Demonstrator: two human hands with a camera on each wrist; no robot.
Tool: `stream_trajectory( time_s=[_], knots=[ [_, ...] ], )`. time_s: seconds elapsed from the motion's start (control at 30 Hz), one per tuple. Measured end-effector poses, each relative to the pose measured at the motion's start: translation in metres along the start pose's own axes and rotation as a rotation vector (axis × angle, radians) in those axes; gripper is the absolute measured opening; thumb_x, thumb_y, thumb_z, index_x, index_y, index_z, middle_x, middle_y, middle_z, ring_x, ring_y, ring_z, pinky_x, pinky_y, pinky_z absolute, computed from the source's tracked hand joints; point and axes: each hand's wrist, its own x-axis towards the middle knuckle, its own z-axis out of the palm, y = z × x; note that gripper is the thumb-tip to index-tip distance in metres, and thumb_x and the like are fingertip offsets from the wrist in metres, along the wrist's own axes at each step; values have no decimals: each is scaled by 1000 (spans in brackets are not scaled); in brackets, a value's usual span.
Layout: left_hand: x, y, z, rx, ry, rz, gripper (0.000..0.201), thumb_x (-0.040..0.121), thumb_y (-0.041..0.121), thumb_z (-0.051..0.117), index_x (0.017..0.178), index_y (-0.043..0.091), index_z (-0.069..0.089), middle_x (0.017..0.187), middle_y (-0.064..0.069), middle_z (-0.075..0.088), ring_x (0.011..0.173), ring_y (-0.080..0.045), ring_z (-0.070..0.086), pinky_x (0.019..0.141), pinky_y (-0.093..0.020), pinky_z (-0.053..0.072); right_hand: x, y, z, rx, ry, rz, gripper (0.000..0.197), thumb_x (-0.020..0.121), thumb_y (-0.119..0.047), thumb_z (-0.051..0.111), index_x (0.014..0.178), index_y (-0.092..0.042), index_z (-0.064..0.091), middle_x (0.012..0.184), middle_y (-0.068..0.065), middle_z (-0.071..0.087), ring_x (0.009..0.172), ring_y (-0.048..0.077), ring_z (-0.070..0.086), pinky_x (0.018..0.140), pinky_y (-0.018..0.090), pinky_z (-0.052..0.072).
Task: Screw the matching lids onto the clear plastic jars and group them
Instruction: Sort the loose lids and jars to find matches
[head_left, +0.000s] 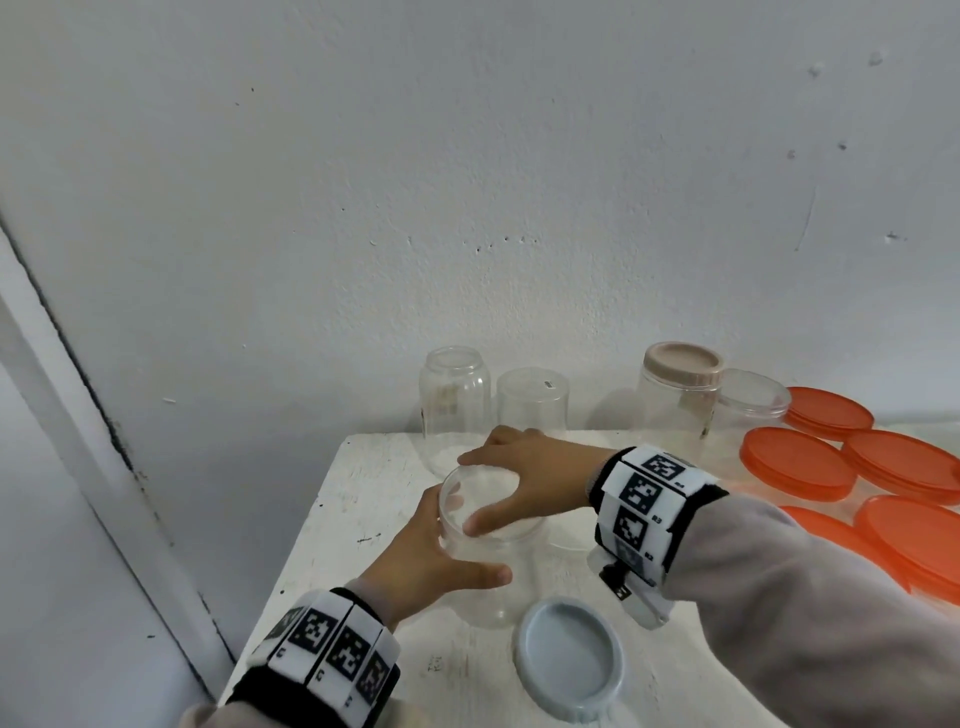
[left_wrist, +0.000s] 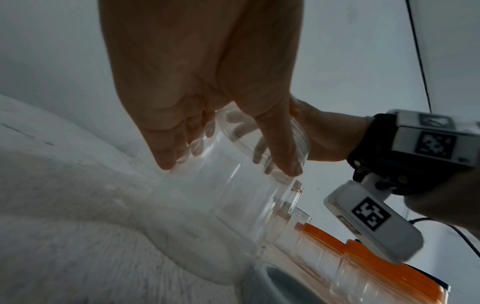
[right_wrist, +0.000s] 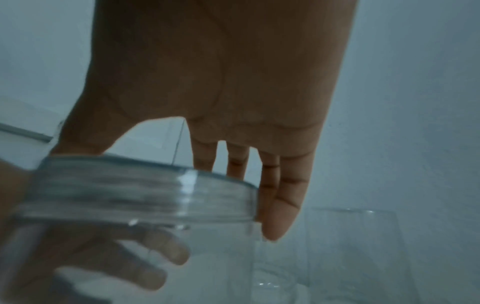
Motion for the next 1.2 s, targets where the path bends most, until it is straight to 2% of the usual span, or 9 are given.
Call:
stream_trajectory(
  time_s=[0.07, 0.13, 0.27, 0.37, 0.53, 0.6, 0.83, 1.03, 1.2],
  knots=[
    [0, -1, -1, 20, 0, -15, 100, 49, 33, 92, 129, 46, 34, 129, 22, 45, 116, 5, 45, 78, -9, 43, 8, 10, -9, 110, 68, 6, 75, 72, -74, 59, 136, -37, 46, 128, -11, 45, 117, 11, 44, 96, 30, 37],
    [1, -3, -1, 44, 11, -32, 106, 52, 34, 92, 135, 42, 28, 134, 21, 40, 123, -2, 39, 79, -8, 39, 19, 24, -20, 166, 221, 48, 65, 79, -65, 61, 133, -30, 51, 127, -6, 49, 114, 13, 48, 95, 30, 40],
    [2, -7, -2, 54, 9, -31, 109, 51, 40, 92, 136, 44, 24, 136, 24, 36, 127, -4, 36, 84, -9, 36, 44, 51, -32, 133, 441, 227, 54, 89, -46, 61, 135, -20, 48, 136, 5, 44, 126, 25, 37, 102, 38, 36],
    [2, -8, -2, 78, 14, -16, 103, 51, 46, 91, 129, 52, 24, 134, 28, 35, 125, 1, 36, 89, -11, 33, 61, 62, -32, 91, 438, 322, 59, 91, -44, 58, 140, -17, 40, 143, 7, 35, 130, 29, 32, 103, 42, 36],
    [2, -8, -2, 98, 23, -5, 94, 50, 46, 91, 121, 55, 29, 131, 32, 34, 119, 14, 34, 85, -4, 35, 84, 75, -23, 37, 328, 433, 82, 88, -54, 56, 151, -20, 15, 151, 12, 23, 136, 36, 25, 108, 49, 31],
    [1, -7, -2, 122, 26, 3, 95, 47, 50, 89, 121, 55, 30, 131, 32, 34, 118, 14, 35, 84, -4, 39, 90, 79, -20, 82, 316, 466, 88, 88, -56, 55, 152, -20, 7, 151, 15, 18, 136, 39, 24, 107, 50, 30],
    [3, -4, -2, 142, 16, 1, 94, 53, 47, 88, 123, 54, 26, 133, 28, 35, 124, 6, 36, 99, -12, 39, 93, 81, -20, 166, 371, 472, 90, 84, -53, 64, 150, -16, 14, 144, 18, 23, 129, 39, 34, 104, 47, 35],
    [4, -4, -3, 130, 12, -1, 93, 54, 34, 92, 121, 50, 30, 131, 27, 37, 118, 12, 37, 81, -1, 41, 60, 73, -35, 256, 498, 486, 104, 69, -46, 80, 146, -14, 17, 138, 15, 22, 124, 37, 34, 96, 43, 39],
    [7, 7, -12, 229, -44, -34, 104, 43, 46, 91, 126, 46, 29, 131, 22, 39, 124, 3, 39, 96, -14, 39, 4, 63, -47, 287, 604, 452, 103, 60, -54, 80, 140, -17, 25, 118, 6, 21, 116, 30, 36, 90, 38, 42]
  ],
)
